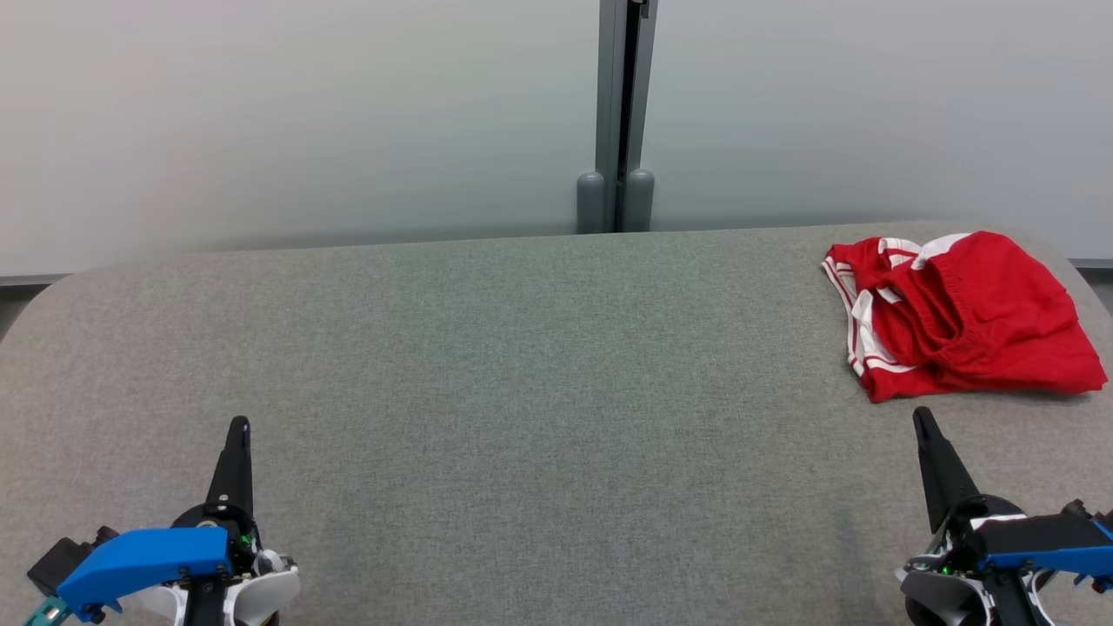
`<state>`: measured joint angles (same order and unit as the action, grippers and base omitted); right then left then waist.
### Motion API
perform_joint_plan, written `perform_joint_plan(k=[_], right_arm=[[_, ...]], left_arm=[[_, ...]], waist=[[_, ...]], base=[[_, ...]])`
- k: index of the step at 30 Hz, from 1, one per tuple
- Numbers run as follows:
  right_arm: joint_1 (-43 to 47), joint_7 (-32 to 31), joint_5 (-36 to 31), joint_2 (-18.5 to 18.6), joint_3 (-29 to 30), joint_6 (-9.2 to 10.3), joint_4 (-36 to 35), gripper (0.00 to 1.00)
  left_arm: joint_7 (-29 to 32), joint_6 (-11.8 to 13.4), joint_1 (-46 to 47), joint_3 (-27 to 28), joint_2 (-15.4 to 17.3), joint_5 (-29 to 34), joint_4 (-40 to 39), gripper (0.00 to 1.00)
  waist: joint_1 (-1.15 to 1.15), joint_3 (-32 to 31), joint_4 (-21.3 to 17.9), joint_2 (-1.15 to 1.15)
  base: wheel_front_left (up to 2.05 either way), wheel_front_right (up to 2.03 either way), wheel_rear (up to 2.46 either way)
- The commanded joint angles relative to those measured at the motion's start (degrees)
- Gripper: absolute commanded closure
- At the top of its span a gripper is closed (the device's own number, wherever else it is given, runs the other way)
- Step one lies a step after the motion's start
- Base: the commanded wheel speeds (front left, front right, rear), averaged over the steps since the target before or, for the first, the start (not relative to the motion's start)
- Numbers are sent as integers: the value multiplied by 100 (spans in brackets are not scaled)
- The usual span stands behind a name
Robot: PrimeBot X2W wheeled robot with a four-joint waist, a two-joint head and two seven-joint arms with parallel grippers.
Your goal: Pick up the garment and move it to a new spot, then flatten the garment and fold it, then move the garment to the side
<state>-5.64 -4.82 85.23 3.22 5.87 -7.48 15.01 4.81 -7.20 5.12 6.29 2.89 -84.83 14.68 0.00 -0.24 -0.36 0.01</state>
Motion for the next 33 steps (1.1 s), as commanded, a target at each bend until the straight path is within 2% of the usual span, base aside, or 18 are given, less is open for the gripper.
perform_joint_plan(k=[1, 16, 33], right_arm=[[-80, -28, 127, -11, 20, -2, -59, 100], [-93, -188, 704, -39, 80, -2, -112, 100], [-93, -192, 724, -39, 81, -2, -115, 100]], left_arm=[[28, -44, 99, 13, 0, -120, -45, 100], [184, -51, 147, 33, -3, -743, -77, 100], [195, -38, 141, 34, -3, -764, -74, 100]], waist=[[0, 3, 3, -1], [0, 39, 34, -1], [0, 42, 36, -1]], base=[[0, 0, 0], [0, 0, 0], [0, 0, 0]])
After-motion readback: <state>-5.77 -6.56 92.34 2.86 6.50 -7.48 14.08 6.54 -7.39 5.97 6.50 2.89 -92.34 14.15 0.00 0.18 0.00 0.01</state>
